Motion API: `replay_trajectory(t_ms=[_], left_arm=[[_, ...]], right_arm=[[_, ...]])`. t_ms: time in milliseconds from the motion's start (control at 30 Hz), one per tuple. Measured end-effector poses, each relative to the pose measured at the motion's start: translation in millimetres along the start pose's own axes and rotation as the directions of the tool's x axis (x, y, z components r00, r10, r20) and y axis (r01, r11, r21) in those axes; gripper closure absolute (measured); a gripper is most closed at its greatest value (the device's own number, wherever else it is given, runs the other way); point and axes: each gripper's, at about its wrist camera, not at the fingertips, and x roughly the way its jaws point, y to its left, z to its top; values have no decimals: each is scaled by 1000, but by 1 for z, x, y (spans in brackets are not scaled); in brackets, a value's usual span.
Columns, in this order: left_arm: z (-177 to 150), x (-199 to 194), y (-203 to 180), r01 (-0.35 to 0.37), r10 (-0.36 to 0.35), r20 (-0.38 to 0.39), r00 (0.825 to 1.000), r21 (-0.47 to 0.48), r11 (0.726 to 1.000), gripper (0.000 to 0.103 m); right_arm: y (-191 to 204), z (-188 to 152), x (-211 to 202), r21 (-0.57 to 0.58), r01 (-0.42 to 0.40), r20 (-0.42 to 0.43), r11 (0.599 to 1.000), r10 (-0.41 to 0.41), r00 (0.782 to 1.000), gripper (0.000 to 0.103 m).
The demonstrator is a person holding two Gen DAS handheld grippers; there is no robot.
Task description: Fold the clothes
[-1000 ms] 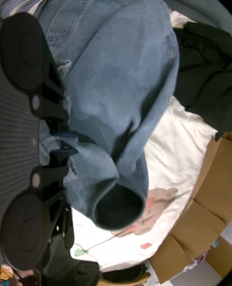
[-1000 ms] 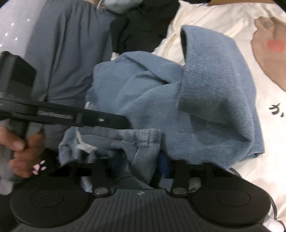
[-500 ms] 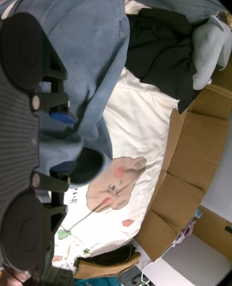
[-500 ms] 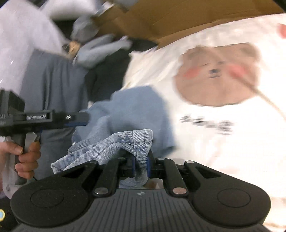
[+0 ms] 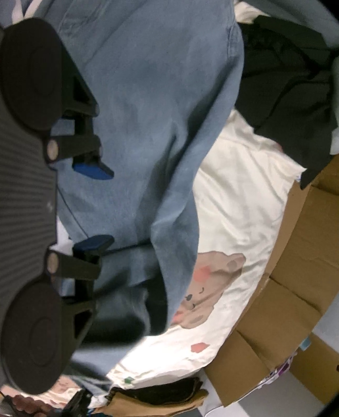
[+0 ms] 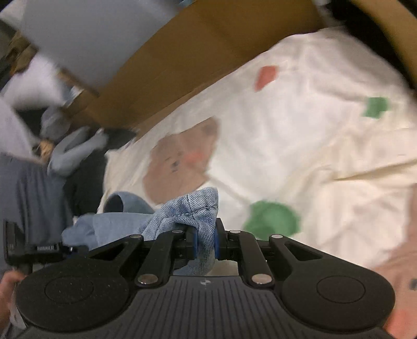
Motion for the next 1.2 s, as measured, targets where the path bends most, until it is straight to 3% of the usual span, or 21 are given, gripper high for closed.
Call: replay_trajectory(t_ms=[367,733,933,1067,1200], left_arm=[[-2,18,-14,-27,28,-21,999,55,998,51],[0,20,-8,-49,50,-22,998,44,998,49],[-2,23,-12,-67,70,-37,997,85,994,49],[8,25,-12,-65,67,-18,998,74,995,47],[14,23,-9,-75,76,-8,997,82,994,45]], right_arm=[[-57,18,-53,106,126,108,986,-137,985,93],[-69,38,-89,116,187,165,975,-205,965,93],[-65,41,-106,132,175,187,976,-198,962,93],[-66,46,-112,123,206,179,971,-226,958,93],[-92,33,-97,170,266,94,949,-285,954,92]])
